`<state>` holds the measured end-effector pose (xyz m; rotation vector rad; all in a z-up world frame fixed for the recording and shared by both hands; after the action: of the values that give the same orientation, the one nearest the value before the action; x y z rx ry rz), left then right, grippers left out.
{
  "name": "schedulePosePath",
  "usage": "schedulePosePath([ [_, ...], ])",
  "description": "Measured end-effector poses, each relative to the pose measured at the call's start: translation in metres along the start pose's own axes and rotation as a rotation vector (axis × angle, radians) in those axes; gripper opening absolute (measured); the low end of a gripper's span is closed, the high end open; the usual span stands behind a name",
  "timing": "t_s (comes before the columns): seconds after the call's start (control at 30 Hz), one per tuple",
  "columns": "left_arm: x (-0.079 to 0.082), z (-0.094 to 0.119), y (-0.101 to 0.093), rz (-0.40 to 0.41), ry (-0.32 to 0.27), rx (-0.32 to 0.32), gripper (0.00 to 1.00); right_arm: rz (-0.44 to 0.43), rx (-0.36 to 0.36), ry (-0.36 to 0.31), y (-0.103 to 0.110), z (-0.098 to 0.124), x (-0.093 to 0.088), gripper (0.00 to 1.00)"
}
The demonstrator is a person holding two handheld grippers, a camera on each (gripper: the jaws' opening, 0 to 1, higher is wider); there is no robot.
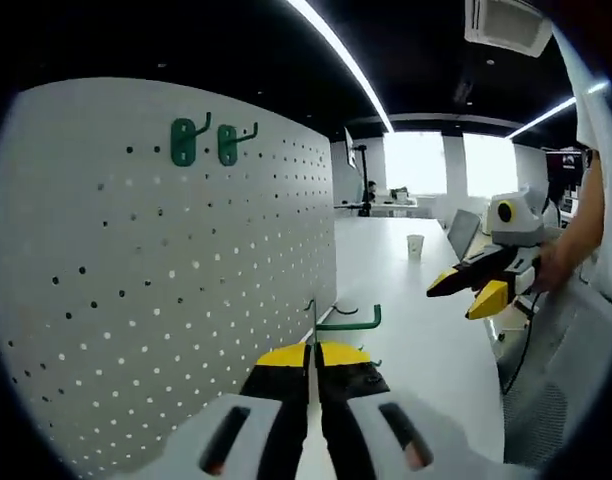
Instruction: Insert the hook assembly into the mounting plate slot until the hook locks in place.
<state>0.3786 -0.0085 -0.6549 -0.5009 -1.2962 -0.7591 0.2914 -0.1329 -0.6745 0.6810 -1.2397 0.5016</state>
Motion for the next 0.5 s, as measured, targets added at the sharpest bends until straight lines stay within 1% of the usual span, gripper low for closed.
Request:
schedulePosePath([
  [0.13,0.001,0.010,-0.004,0.016,-0.021,0.016,0.02,0.005,0.009,0.004,0.002,-0.001,0.000,0.42],
  [0.17,0.003,0.013,-0.006,0.028,-0.037,0.018,0.02,0.006,0.011,0.002,0.003,-0.001,0.000,0.42],
  [0.2,0.007,0.015,-0.008,0.059,-0.057,0.020,0.02,0.007,0.012,0.002,0.003,-0.001,0.000,0.42],
  [0.3,0.011,0.021,-0.010,0.056,-0.081,0.029,0.02,0.009,0.012,0.000,0.003,-0.001,0.001,0.42],
  [0.33,0.015,0.023,-0.010,0.069,-0.105,0.033,0.02,0.009,0.013,-0.003,0.003,0.000,0.001,0.42],
  [0.37,0.018,0.024,-0.011,0.099,-0.121,0.036,0.02,0.010,0.014,-0.005,0.004,0.000,0.002,0.42],
  [0.47,0.024,0.030,-0.012,0.098,-0.140,0.048,0.02,0.015,0.020,-0.008,0.005,-0.001,0.003,0.42],
  [0.5,0.025,0.031,-0.014,0.102,-0.141,0.043,0.02,0.016,0.021,-0.008,0.006,-0.001,0.003,0.42],
])
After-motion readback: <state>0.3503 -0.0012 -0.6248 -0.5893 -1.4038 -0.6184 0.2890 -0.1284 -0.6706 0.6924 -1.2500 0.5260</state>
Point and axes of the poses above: the point that each gripper's makers call its tool centre point, and the gripper's own axes: z roughly backward along the fingers, y roughly to its left, x roughly out of its top, the point moved 1 cm from there along z, roughly backward along the fingers, and after that the axes turned 12 degrees about x, right-handed, at the moved point
